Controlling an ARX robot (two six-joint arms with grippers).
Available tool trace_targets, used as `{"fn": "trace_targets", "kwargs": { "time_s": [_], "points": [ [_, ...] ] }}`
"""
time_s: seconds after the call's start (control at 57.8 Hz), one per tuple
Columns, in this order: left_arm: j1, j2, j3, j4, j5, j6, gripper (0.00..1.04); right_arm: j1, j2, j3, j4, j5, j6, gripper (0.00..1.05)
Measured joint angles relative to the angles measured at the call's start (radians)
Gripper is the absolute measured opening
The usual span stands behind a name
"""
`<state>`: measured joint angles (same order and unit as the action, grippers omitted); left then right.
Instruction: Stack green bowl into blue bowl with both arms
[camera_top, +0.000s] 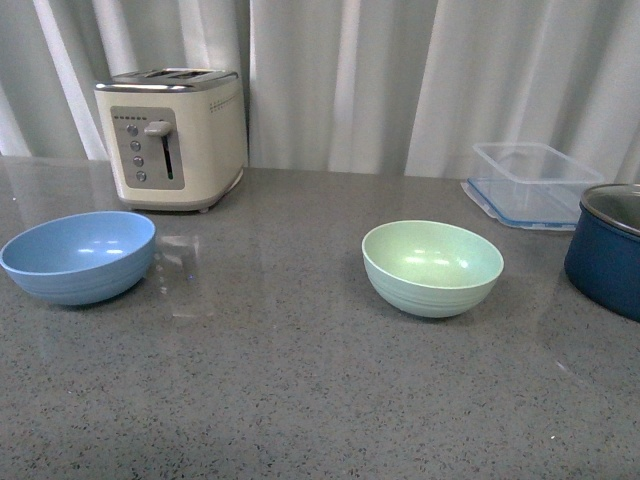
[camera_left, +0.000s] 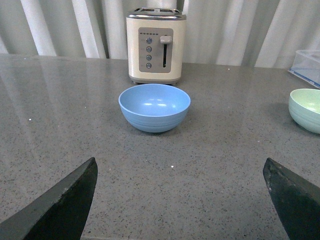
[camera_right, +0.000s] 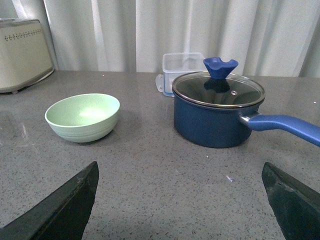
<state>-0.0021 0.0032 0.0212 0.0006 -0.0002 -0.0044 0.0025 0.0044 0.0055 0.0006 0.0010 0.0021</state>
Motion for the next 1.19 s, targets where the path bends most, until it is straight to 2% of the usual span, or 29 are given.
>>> {"fn": "trace_targets", "kwargs": {
  "time_s": [1.195],
  "points": [
    [0.000,0.000,0.000,0.000,0.000,0.000,0.98,0.000,0.000,0.000,0.000,0.000,0.000,0.95]
  ]
}}
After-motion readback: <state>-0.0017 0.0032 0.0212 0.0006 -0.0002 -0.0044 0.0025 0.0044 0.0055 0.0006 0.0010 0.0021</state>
